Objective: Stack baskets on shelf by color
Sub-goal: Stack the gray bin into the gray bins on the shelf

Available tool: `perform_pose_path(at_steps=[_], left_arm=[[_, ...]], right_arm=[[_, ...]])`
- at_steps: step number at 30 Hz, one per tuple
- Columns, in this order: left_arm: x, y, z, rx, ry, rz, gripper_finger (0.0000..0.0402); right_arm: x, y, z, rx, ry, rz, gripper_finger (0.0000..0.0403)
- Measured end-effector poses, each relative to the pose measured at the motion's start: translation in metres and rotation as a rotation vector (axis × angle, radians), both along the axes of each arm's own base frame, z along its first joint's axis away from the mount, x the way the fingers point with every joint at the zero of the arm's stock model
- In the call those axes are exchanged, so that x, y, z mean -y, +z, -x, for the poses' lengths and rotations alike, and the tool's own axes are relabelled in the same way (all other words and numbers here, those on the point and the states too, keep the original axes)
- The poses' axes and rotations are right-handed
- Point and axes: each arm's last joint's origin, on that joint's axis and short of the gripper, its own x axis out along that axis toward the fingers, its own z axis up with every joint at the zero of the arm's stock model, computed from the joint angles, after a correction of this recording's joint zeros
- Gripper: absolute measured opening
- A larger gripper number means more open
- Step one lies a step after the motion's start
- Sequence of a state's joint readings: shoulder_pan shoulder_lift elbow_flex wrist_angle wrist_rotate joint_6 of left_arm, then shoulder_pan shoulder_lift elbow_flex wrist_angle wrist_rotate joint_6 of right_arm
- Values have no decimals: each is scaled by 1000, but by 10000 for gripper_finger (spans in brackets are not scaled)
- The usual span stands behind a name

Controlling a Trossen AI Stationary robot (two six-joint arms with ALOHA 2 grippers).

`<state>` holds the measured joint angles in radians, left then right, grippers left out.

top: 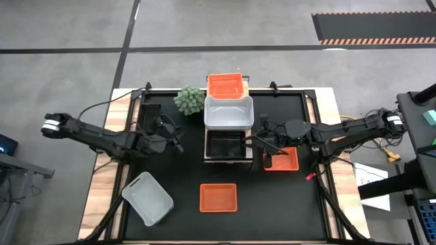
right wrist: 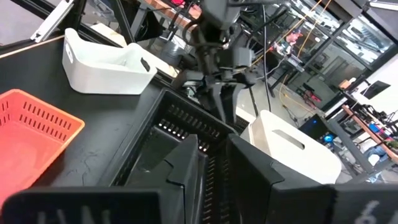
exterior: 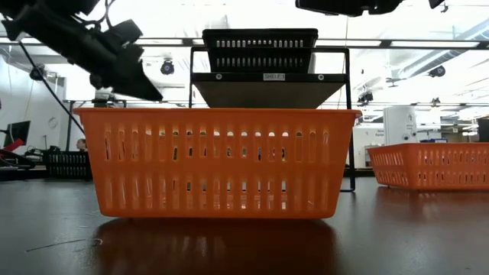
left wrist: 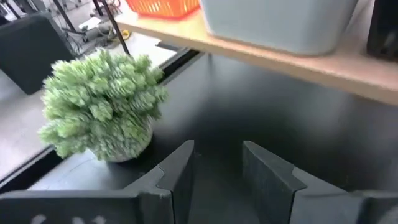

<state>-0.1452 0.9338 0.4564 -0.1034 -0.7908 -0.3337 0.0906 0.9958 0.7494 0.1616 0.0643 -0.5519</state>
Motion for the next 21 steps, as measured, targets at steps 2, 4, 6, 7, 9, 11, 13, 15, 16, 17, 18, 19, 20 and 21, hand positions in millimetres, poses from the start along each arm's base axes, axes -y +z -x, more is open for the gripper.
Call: perform_pose_path(at_steps=[2, 4, 6, 7, 9, 11, 13, 15, 16, 17, 18, 19, 20, 21], left_arm=[[1, -4, -3, -7, 0, 0, 118], [1, -3, -8, 8, -1, 3, 118], [2, 1, -13, 42, -12, 11, 118], [3, 4, -16, 58, -21, 17, 118], [4, 10, -21, 77, -31, 24, 118], [4, 14, -25, 78, -37, 19, 118], [6, 19, -28, 84, -61, 22, 118], [7, 25, -31, 95, -106, 46, 118], [8, 28, -33, 103, -138, 64, 118], [10, 30, -34, 105, -175, 84, 118], [11, 31, -34, 104, -211, 102, 118], [13, 32, -35, 105, -242, 117, 118], [15, 34, -36, 107, -268, 129, 118], [17, 35, -36, 109, -294, 140, 118]], right_arm=[[0, 0, 0, 1, 2, 13, 75], [0, 0, 0, 0, 4, 21, 73], [0, 0, 0, 0, 4, 23, 70], [0, 0, 0, -4, 5, 25, 69], [0, -2, 0, -18, 7, 33, 68], [0, -3, 1, -34, 8, 39, 68], [0, -3, 1, -35, 8, 38, 70], [0, -3, 1, -34, 8, 38, 69], [0, -3, 1, -32, 8, 38, 68], [0, -2, 2, -30, 8, 38, 67], [0, -2, 2, -28, 8, 38, 66], [0, -2, 2, -27, 8, 37, 65], [0, -1, 3, -28, 8, 37, 64], [0, -2, 3, -32, 8, 38, 62]])
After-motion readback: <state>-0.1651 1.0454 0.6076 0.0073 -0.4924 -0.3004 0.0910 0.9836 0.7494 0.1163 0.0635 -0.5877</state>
